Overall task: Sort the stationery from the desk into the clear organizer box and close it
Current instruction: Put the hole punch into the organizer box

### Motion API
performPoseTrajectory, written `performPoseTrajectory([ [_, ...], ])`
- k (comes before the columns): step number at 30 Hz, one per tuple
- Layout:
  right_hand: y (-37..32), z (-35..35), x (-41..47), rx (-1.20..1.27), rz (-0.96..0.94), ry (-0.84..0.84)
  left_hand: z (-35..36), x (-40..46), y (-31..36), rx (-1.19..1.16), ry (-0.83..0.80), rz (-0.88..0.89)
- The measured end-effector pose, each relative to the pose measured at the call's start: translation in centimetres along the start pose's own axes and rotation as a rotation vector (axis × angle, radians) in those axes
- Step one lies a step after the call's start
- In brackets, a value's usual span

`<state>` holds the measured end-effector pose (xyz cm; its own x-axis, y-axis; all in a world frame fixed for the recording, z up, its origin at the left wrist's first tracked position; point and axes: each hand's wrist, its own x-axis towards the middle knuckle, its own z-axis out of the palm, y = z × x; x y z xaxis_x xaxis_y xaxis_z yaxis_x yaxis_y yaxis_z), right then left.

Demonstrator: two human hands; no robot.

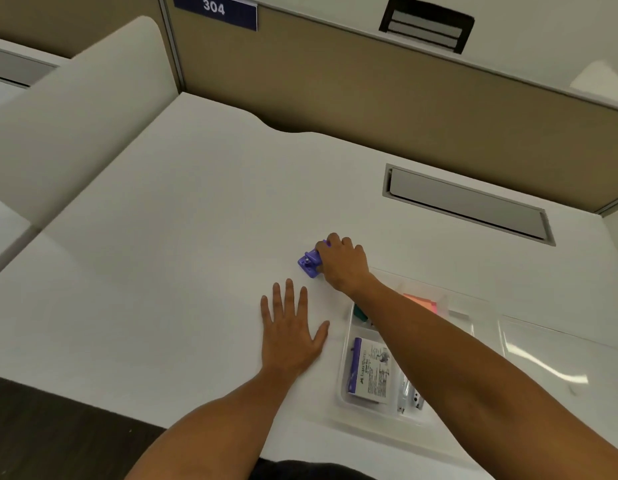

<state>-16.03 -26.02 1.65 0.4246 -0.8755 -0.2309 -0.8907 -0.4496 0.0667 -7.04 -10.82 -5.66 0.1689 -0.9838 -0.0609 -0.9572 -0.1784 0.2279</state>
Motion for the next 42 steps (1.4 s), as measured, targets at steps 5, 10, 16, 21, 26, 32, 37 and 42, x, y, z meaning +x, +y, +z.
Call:
performPoseTrajectory([
  [5,-0.8,0.2,0.4,0.071,0.058,-0.013,-0.1,0.0,0.1,-0.003,-0.018,-0.008],
  [10,-0.8,0.0,0.7,0.123,0.077,-0.069,-0.1,0.0,0.2,-0.006,-0.007,-0.002],
  [16,2.0,-1.2,1.8,0.555,0.267,-0.113,-0.3,-0.3,0.0,-0.006,0.007,0.014],
  [21,4.8,-4.5,0.6,1.300,0.563,-0.031,-0.3,-0.4,0.0,-0.009,-0.001,0.020],
  [26,8.8,-7.2,-5.4,2.149,0.626,0.041,-0.2,-0.4,0.0,0.000,-0.001,0.019],
  [32,14.2,-5.8,-14.2,2.257,0.651,0.225,0.2,-0.4,-0.1,0.005,0.005,0.021],
  [37,17.6,-3.7,-19.6,1.962,0.828,0.341,0.5,-0.5,-0.2,0.024,0.009,0.031],
  [42,18.5,-0.8,-21.9,1.328,0.933,0.221,0.8,-0.5,-0.3,0.035,0.020,0.054],
])
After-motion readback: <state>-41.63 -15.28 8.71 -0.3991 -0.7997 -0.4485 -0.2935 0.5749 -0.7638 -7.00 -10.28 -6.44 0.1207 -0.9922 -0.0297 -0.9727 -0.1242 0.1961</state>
